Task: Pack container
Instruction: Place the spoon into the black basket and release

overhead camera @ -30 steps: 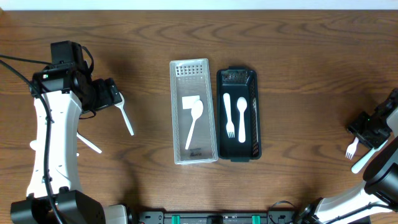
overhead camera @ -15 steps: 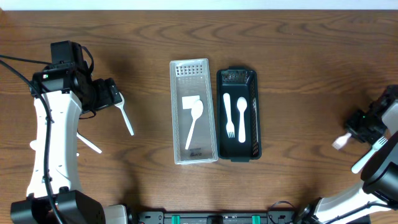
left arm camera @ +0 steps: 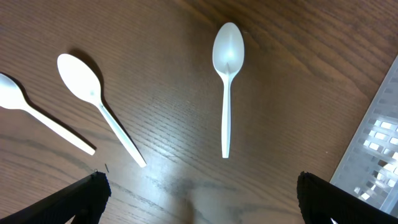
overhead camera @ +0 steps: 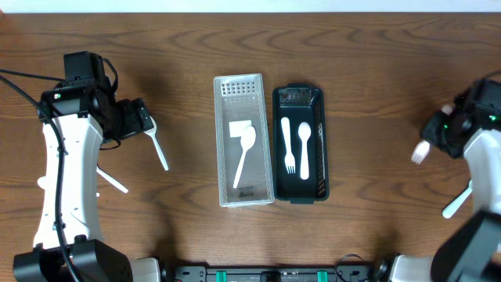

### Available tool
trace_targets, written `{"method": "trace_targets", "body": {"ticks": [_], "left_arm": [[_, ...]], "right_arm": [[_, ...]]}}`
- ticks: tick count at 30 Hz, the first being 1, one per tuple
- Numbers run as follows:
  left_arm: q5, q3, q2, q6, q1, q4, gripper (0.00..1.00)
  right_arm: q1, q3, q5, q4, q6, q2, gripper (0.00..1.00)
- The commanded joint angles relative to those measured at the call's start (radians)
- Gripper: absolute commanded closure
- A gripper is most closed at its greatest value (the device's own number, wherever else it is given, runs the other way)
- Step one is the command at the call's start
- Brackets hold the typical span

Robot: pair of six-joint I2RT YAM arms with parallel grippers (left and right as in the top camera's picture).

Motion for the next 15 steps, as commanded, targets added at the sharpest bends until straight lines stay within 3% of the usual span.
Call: {"method": "trace_targets", "body": {"ticks": [1, 8, 15], "left_arm": [[-0.008, 0.002, -0.002, 0.010, 0.005, -0.002, 0.02], [-0.008, 0.002, -0.002, 0.010, 0.005, -0.002, 0.02], [-0.008, 0.002, -0.002, 0.010, 0.005, -0.002, 0.02]], "right_arm": [[0.136, 0.048, -0.030, -0.004, 0.021, -0.125, 0.99], [0.480, 0.092, 0.004, 0.035, 0.090, -0.205, 0.99], [0.749, 0.092, 0.030, 0.089, 0.167, -0.064, 0.99]]}}
